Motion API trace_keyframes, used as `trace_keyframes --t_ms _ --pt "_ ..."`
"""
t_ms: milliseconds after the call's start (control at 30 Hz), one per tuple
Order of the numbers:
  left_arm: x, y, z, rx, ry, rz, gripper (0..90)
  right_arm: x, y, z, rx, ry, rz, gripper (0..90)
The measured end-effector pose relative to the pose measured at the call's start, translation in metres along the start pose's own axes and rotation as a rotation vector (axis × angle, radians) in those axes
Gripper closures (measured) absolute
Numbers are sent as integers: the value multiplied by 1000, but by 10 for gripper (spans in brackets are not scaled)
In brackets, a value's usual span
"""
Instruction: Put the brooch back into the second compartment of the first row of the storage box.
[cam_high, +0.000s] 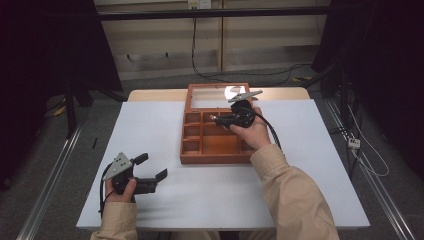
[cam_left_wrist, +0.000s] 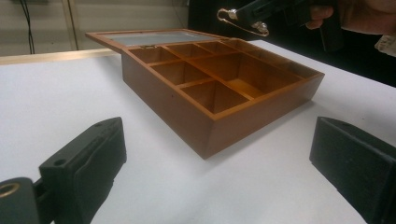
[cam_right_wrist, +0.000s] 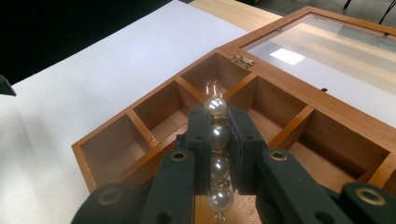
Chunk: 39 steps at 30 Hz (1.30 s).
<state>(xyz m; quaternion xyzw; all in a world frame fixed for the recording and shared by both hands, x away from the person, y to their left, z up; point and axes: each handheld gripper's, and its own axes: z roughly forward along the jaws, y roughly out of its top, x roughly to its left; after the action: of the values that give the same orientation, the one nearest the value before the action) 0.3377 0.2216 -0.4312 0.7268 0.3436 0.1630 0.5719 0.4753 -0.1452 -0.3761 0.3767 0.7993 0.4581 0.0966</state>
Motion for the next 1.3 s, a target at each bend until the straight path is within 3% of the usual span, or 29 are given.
trace_keyframes --t_ms 400,1300 --pt "1 0 0 1 1 -5 35 -3 7 6 3 -16 -7 809" --pt "1 0 0 3 -4 0 35 -16 9 17 -4 -35 27 809"
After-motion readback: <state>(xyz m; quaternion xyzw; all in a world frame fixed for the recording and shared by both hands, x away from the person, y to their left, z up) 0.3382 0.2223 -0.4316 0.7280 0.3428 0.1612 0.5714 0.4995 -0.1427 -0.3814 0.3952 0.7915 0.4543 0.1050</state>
